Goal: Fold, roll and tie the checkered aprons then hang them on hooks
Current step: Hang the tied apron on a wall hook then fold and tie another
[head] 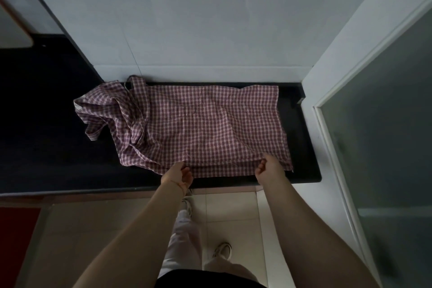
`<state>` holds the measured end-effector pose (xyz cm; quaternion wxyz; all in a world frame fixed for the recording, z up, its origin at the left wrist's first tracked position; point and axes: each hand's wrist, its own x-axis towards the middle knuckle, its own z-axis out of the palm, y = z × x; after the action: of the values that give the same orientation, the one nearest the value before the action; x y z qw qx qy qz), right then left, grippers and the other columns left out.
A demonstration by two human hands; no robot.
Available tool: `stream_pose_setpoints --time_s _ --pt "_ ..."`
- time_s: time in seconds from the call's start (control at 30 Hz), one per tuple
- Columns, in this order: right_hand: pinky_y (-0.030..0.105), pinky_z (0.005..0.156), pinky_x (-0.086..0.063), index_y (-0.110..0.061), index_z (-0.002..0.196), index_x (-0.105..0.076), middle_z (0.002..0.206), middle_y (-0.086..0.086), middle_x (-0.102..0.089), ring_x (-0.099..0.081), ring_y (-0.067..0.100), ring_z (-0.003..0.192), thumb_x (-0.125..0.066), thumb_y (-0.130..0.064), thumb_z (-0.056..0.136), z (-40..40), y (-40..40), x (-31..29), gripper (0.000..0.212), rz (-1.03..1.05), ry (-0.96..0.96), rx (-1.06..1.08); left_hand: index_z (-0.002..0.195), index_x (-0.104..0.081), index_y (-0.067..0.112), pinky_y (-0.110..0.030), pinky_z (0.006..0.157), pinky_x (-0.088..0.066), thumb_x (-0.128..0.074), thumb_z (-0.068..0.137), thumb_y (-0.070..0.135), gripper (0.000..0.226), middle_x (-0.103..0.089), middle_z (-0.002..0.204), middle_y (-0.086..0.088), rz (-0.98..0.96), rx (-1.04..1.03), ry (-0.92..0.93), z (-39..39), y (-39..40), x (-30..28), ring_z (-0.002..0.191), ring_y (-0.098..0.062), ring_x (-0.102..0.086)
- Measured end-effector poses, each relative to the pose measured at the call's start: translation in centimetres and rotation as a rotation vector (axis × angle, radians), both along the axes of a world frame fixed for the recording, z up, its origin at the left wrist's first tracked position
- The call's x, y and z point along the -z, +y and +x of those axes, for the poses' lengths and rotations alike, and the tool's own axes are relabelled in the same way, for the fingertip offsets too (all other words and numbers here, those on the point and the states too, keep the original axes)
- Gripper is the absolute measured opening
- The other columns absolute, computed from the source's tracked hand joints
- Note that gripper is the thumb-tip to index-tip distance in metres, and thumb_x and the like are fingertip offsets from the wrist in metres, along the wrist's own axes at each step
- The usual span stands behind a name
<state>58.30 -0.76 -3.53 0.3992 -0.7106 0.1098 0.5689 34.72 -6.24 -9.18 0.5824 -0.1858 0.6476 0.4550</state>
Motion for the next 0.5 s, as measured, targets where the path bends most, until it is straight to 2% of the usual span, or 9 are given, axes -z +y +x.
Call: stream_pose_setpoints --time_s 0.07,0.1,0.13,0.17,0.2,0.27,0.33,0.4,0.5 --pt "0.020 0.071 -0.051 -0.016 0.082 -0.056 0.076 0.001 -0.054 -0.049 0.009 0.065 -0.070 -0.016 0.089 0.1 1.0 -2.1 0.016 0.025 -0.017 -0.041 0.109 -0.063 0.005 -0.030 0.058 -0.054 -0.064 0.095 0.018 0.020 -0.064 0.079 -0.007 0.030 0.020 -0.014 0.1 0.6 -1.2 0.063 -0.017 -0.058" --pt "0.022 0.082 -0.053 -0.019 0.083 -0.052 0.076 0.002 -0.052 -0.049 0.010 0.066 -0.067 -0.016 0.091 0.1 1.6 -3.5 0.017 0.044 -0.024 -0.064 0.105 -0.064 0.005 -0.029 0.054 -0.054 -0.063 0.095 0.016 0.015 -0.064 0.075 -0.006 0.063 0.008 -0.024 0.0 1.2 -2.2 0.060 -0.016 -0.059" --pt "0.023 0.086 -0.054 -0.024 0.085 -0.049 0.076 0.002 -0.051 -0.049 0.010 0.066 -0.065 -0.016 0.093 0.0 2.3 -4.9 0.019 0.077 -0.047 -0.077 0.097 -0.064 0.005 -0.027 0.050 -0.053 -0.061 0.096 0.015 0.010 -0.063 0.067 -0.004 0.111 -0.010 -0.034 -0.2 1.9 -3.4 0.054 -0.014 -0.059" --pt "0.022 0.079 -0.054 -0.020 0.083 -0.048 0.076 0.002 -0.052 -0.050 0.010 0.065 -0.064 -0.017 0.094 0.0 3.0 -6.4 0.020 0.137 -0.079 -0.072 0.087 -0.064 0.005 -0.025 0.047 -0.052 -0.060 0.096 0.014 0.013 -0.062 0.058 -0.003 0.159 -0.032 -0.020 -0.3 2.7 -5.1 0.046 -0.012 -0.057" --pt "0.020 0.066 -0.051 -0.016 0.082 -0.052 0.073 0.001 -0.054 -0.051 0.009 0.062 -0.064 -0.019 0.094 -0.1 3.6 -7.8 0.017 0.216 -0.118 -0.061 0.079 -0.062 0.007 -0.023 0.047 -0.050 -0.060 0.095 0.013 0.018 -0.060 0.053 -0.002 0.208 -0.051 0.017 -0.4 3.4 -6.9 0.042 -0.011 -0.055" --pt "0.021 0.050 -0.042 -0.012 0.080 -0.060 0.069 0.003 -0.059 -0.051 0.008 0.054 -0.061 -0.021 0.095 -0.2 4.2 -10.2 0.018 0.377 -0.253 -0.064 0.072 -0.060 0.008 -0.024 0.048 -0.045 -0.061 0.091 0.015 0.019 -0.058 0.056 -0.002 0.290 -0.097 0.260 0.0 4.3 -10.5 0.044 -0.012 -0.050" --pt "0.024 0.051 -0.044 -0.006 0.087 -0.067 0.082 0.015 -0.067 -0.054 0.010 0.056 -0.053 -0.021 0.094 -0.3 4.1 -10.8 0.022 0.508 -0.448 -0.066 0.072 -0.052 0.010 -0.027 0.046 -0.033 -0.055 0.090 0.017 0.020 -0.047 0.058 -0.002 0.367 -0.130 0.507 1.2 3.9 -12.7 0.048 -0.011 -0.037" --pt "0.031 0.063 -0.048 -0.007 0.094 -0.068 0.092 0.021 -0.067 -0.055 0.013 0.065 -0.046 -0.022 0.094 -0.2 2.1 -9.4 0.026 0.575 -0.578 -0.061 0.077 -0.049 0.013 -0.026 0.047 -0.027 -0.048 0.095 0.018 0.019 -0.037 0.061 0.001 0.410 -0.135 0.608 3.0 2.2 -12.7 0.049 -0.008 -0.027" --pt "0.038 0.072 -0.051 -0.013 0.087 -0.062 0.085 0.011 -0.064 -0.058 0.021 0.075 -0.040 -0.025 0.099 0.5 -1.5 -3.3 0.027 0.363 -0.579 -0.203 0.104 -0.059 0.013 -0.030 0.057 -0.038 -0.045 0.099 0.023 0.018 -0.053 0.073 -0.001 0.157 -0.011 0.632 4.5 -1.4 -8.3 0.056 -0.011 -0.043"
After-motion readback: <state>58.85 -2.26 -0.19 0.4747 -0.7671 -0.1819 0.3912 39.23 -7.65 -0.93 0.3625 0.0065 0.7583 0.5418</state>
